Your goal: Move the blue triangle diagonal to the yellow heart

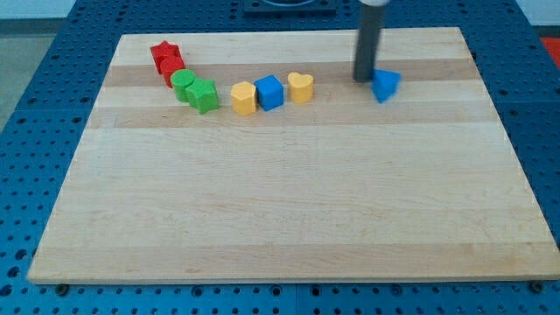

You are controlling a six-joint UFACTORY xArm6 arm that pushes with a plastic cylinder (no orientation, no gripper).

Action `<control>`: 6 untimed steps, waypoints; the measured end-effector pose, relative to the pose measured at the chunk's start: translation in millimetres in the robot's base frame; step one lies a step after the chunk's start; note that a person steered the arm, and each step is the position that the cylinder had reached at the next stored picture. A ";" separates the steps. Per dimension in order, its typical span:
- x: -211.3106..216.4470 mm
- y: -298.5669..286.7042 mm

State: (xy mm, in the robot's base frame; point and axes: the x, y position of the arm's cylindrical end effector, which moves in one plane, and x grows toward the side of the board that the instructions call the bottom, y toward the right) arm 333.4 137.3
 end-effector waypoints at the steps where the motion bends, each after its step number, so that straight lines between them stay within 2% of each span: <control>1: 44.9 36.3; 2: 30.1 33.0; 3: -5.6 35.4; 4: 1.4 74.0; 6: 130.4 83.7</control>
